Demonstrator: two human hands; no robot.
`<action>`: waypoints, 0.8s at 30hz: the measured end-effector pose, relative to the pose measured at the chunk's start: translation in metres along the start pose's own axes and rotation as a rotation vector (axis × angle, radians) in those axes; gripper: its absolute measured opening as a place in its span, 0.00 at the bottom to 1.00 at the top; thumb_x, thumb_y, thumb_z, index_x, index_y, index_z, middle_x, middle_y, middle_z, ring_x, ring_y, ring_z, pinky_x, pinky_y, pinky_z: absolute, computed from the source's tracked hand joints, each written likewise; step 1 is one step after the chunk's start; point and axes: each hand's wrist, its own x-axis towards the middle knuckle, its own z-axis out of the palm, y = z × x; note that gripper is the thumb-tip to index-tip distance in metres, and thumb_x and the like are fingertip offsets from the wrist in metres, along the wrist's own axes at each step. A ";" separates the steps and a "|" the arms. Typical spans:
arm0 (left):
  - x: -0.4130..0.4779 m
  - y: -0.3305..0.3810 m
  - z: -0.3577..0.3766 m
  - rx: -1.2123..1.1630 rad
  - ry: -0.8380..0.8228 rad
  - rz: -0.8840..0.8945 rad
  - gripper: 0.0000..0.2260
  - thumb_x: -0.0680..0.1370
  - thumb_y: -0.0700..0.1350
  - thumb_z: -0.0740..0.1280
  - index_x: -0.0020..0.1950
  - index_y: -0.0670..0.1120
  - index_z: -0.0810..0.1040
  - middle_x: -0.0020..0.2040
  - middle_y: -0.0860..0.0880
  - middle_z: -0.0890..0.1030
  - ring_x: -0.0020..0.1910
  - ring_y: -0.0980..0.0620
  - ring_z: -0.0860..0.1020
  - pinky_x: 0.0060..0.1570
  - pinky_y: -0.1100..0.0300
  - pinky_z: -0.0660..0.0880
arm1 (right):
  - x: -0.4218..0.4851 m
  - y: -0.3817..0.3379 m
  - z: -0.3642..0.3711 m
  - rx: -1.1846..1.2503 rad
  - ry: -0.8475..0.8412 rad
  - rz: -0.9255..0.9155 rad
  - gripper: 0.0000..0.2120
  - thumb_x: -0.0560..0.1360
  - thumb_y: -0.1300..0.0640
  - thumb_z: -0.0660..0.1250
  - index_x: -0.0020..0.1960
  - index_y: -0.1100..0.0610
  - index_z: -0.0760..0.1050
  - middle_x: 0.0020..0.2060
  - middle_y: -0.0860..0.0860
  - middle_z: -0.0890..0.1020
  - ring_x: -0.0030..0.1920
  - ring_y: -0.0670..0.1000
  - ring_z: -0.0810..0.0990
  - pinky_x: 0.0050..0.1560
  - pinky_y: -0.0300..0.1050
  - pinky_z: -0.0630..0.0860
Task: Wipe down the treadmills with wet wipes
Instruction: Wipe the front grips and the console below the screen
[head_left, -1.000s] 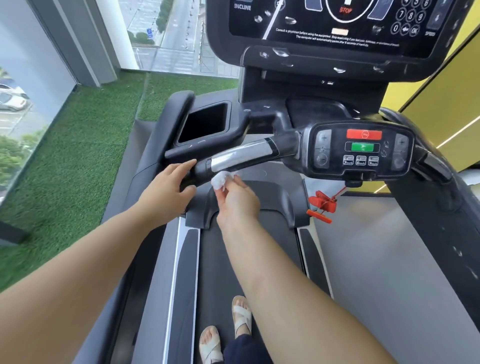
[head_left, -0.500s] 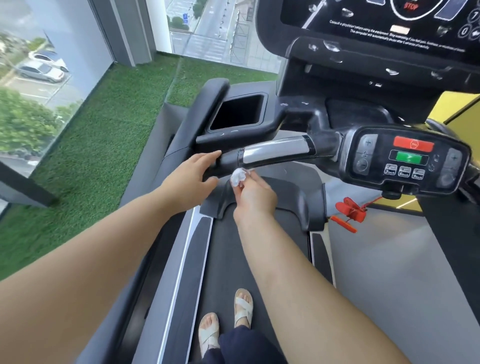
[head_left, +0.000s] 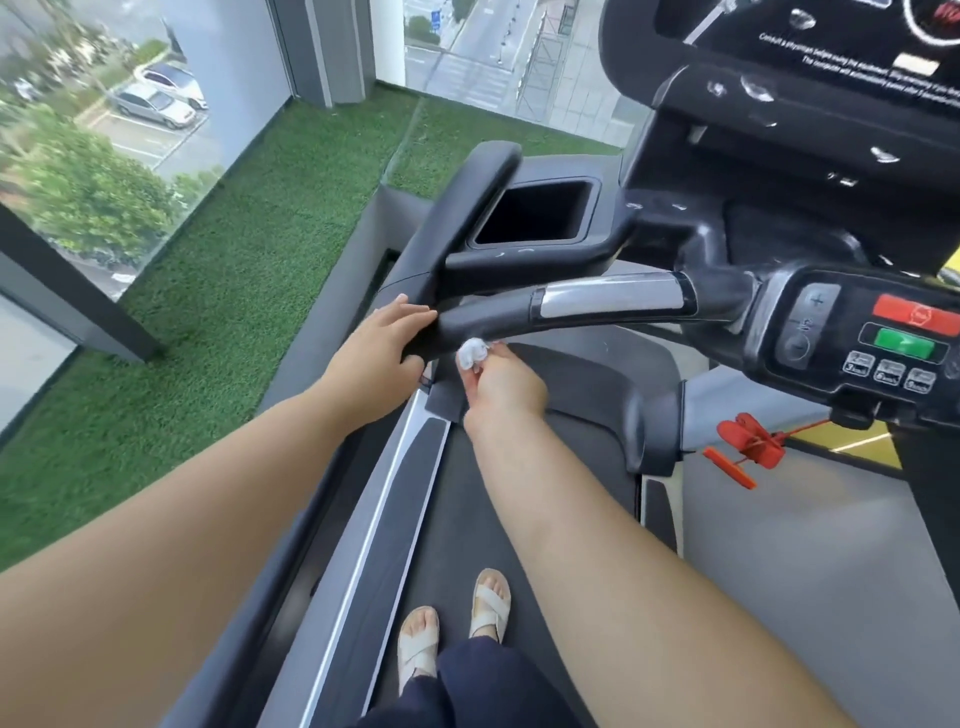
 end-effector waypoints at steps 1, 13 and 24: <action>-0.001 -0.002 -0.001 -0.023 0.017 -0.002 0.26 0.74 0.30 0.58 0.72 0.43 0.68 0.73 0.48 0.66 0.76 0.52 0.56 0.69 0.69 0.48 | 0.002 0.010 0.004 -0.038 -0.009 0.037 0.14 0.80 0.68 0.55 0.40 0.54 0.69 0.35 0.49 0.72 0.33 0.44 0.71 0.31 0.32 0.71; -0.025 -0.026 0.012 0.075 0.135 -0.071 0.21 0.79 0.40 0.57 0.73 0.47 0.66 0.75 0.49 0.61 0.74 0.47 0.59 0.70 0.58 0.56 | 0.002 0.021 0.016 0.048 0.108 0.057 0.17 0.77 0.68 0.60 0.30 0.59 0.70 0.17 0.48 0.71 0.16 0.45 0.68 0.23 0.33 0.66; -0.026 -0.029 0.013 0.104 0.168 -0.033 0.30 0.72 0.52 0.46 0.71 0.46 0.70 0.73 0.46 0.66 0.72 0.44 0.64 0.70 0.58 0.56 | 0.022 0.040 0.017 -0.152 -0.040 0.131 0.18 0.82 0.66 0.52 0.35 0.57 0.69 0.30 0.50 0.73 0.27 0.44 0.73 0.26 0.31 0.70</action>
